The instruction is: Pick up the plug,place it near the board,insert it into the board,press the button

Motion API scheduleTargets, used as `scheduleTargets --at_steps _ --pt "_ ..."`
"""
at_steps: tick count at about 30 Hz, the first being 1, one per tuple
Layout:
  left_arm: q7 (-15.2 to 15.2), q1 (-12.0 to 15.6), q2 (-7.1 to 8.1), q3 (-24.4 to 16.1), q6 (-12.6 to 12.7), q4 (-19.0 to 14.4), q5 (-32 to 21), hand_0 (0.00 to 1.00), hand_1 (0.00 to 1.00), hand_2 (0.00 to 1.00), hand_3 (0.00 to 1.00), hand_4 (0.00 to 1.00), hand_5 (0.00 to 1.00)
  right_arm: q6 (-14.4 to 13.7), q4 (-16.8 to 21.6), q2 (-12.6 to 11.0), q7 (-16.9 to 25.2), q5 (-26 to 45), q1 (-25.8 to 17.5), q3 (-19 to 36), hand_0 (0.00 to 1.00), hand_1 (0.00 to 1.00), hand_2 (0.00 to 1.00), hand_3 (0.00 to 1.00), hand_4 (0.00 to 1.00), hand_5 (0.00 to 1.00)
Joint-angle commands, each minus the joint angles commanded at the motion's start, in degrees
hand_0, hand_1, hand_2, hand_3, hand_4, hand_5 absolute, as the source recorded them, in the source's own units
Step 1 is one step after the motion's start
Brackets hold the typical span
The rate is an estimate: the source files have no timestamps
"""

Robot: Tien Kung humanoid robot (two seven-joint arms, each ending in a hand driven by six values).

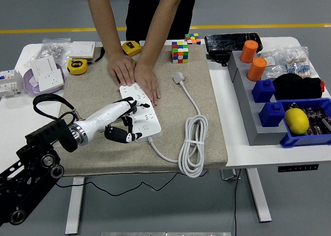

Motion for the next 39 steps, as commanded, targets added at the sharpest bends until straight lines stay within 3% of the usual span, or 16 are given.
scheduleTargets --at_steps 7,16,39 --pt "1.2 -1.0 0.15 2.3 -1.3 1.2 4.9 0.156 0.011 0.140 0.860 0.582 0.002 0.0 0.0 -0.2 0.0 0.0 0.1 -0.2 0.978 0.939 0.867 0.840 0.998 0.945" --pt "2.0 -0.8 0.37 3.3 -3.3 2.6 6.0 0.154 0.007 0.142 0.856 0.594 0.002 0.0 0.0 -0.2 0.0 0.0 -0.1 -0.2 0.978 0.938 0.867 0.841 0.998 0.946" --pt "1.3 -1.9 -0.89 4.6 -1.9 4.5 5.9 0.155 0.007 0.143 0.850 0.617 0.002 -0.1 0.0 -0.3 0.0 0.1 0.0 -0.3 0.978 0.938 0.867 0.841 0.998 0.946"
